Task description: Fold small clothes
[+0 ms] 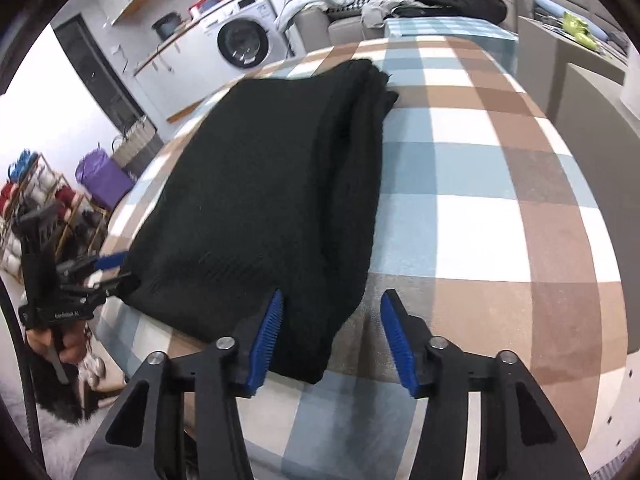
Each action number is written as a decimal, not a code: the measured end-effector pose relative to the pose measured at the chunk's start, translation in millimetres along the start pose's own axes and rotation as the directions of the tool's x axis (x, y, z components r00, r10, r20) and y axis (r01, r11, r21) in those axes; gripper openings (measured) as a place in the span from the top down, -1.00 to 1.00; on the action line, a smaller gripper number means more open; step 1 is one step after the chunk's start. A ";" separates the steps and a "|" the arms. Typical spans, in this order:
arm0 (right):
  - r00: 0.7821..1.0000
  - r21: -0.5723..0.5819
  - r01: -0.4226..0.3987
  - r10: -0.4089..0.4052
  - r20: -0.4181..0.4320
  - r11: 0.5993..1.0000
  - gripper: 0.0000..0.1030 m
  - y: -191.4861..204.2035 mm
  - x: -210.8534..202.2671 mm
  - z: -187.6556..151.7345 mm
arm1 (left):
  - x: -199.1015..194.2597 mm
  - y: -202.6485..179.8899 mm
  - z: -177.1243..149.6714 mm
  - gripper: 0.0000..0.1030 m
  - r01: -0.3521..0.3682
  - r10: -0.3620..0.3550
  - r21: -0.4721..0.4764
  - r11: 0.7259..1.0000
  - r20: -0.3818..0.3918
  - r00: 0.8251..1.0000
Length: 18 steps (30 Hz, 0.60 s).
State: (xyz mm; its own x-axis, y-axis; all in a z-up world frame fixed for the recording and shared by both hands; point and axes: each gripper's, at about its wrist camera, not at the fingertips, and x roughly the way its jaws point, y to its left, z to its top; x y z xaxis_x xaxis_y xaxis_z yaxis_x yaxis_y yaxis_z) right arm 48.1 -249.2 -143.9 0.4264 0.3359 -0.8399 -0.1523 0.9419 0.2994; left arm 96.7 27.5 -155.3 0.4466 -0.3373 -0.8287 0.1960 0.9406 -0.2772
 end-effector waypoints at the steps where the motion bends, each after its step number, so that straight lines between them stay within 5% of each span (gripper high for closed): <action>1: 1.000 0.012 -0.013 0.013 0.011 1.000 -0.11 -1.3 -0.4 1.2 | -0.8 1.6 1.5 -0.38 0.011 -0.010 -0.012 1.000 0.009 1.000; 12: 0.997 0.082 -0.064 0.060 0.051 0.995 -0.12 2.6 30.2 17.9 | 24.2 0.5 26.1 -0.34 0.016 -0.012 -0.086 0.996 0.037 0.999; 14: 0.997 0.082 -0.073 0.069 0.047 0.994 0.13 3.7 34.0 19.7 | 27.1 0.9 29.5 0.20 0.030 -0.026 -0.089 0.996 0.046 0.999; 18: 0.995 0.091 -0.094 0.090 0.044 0.991 0.44 5.1 39.8 23.7 | 33.5 3.1 36.6 0.51 0.059 -0.054 -0.104 0.993 0.048 0.997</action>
State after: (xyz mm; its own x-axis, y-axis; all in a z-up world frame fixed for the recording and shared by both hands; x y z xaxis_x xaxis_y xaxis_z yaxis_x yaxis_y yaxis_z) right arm 85.4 -231.0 -165.1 0.4500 0.4189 -0.7887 -0.1100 0.9024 0.4166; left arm 144.1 17.7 -166.1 0.4766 -0.3894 -0.7882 0.1305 0.9180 -0.3746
